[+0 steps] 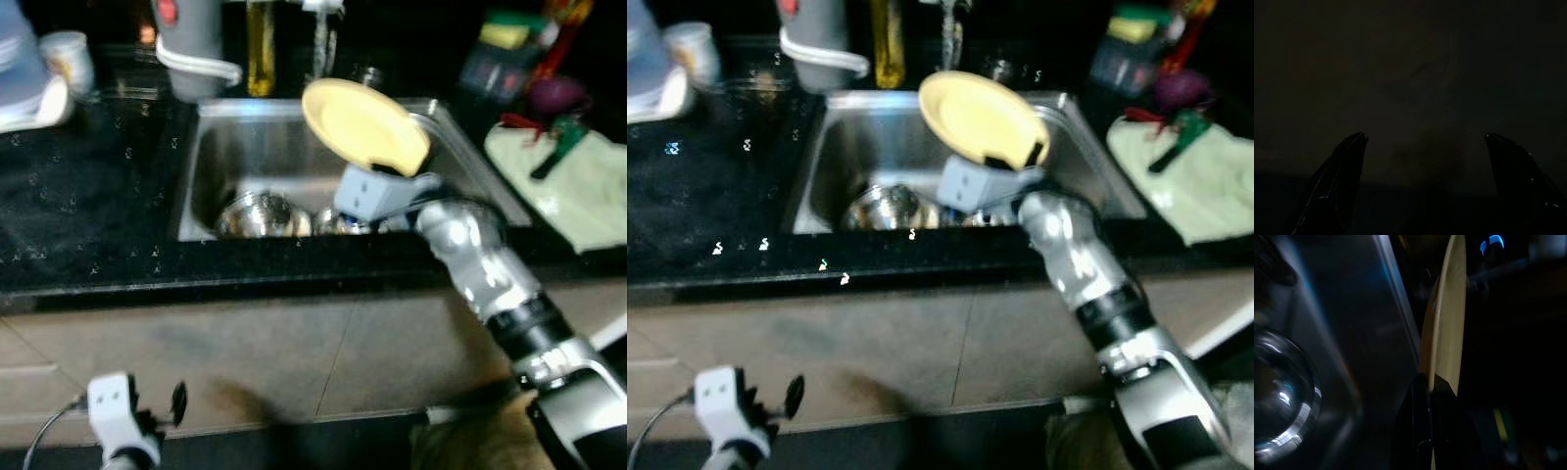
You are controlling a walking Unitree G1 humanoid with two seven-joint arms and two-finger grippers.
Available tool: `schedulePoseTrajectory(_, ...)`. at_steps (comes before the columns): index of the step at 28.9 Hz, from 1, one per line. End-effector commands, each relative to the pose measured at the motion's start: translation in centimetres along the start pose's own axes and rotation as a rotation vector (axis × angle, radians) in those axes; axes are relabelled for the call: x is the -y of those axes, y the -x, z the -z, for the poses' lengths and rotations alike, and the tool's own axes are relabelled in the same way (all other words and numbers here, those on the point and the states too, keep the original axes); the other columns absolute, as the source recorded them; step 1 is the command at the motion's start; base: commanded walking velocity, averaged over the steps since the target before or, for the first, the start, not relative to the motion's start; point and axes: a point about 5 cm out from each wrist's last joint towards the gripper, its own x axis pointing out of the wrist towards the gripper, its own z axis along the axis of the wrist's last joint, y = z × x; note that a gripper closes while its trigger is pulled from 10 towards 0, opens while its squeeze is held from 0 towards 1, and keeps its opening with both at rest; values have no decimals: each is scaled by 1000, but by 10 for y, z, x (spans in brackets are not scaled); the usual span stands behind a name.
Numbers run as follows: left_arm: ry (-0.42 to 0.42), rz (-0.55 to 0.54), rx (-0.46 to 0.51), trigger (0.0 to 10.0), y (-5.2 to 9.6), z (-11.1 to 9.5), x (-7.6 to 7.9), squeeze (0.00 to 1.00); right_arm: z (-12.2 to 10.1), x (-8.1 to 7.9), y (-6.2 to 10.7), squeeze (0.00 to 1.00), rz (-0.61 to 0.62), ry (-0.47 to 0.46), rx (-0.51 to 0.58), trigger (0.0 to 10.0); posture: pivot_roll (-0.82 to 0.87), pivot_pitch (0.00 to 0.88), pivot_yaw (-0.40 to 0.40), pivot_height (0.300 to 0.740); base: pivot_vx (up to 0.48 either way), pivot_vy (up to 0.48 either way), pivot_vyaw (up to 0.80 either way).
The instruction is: Kitchen organization
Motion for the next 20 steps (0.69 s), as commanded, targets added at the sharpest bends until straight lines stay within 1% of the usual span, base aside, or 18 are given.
schedulePoseTrajectory(1,5,4,-16,10000,3,6,3,0,5,1,2,0,-1,3,-19,10000,41,0,-75,732,0,0,0)
schedulePoseTrajectory(7,8,5,-15,10000,3,6,3,0,4,-2,1,0,-27,2,-17,10000,41,0,-77,732,0,0,0)
schedulePoseTrajectory(9,4,25,-19,10000,3,6,5,0,4,-6,0,0,-72,0,-15,10000,41,0,-77,732,0,0,0)
schedulePoseTrajectory(10,-2,44,-23,10000,3,6,7,0,4,-11,-1,0,-119,-3,-15,10000,41,0,-77,732,0,0,0)
schedulePoseTrajectory(11,-2,44,-23,10000,3,6,7,0,4,-11,-1,0,-119,-3,-15,10000,41,0,-77,732,0,0,0)
schedulePoseTrajectory(13,-12,82,-31,10000,4,8,11,0,2,-17,-2,0,-201,8,-9,10000,41,0,-77,732,0,0,0)
schedulePoseTrajectory(14,-12,82,-31,10000,4,8,11,0,2,-17,-2,0,-201,8,-9,10000,41,0,-77,732,0,0,0)
schedulePoseTrajectory(17,-8,121,-38,10000,5,10,16,0,0,-27,-2,0,-337,81,3,10000,41,0,-79,732,0,0,0)
schedulePoseTrajectory(18,-4,128,-38,10000,6,10,16,0,0,-30,-1,0,-374,90,3,10000,41,0,-79,732,0,0,0)
schedulePoseTrajectory(20,-4,128,-38,10000,6,10,16,0,0,-30,-1,0,-374,90,3,10000,41,0,-79,732,0,0,0)
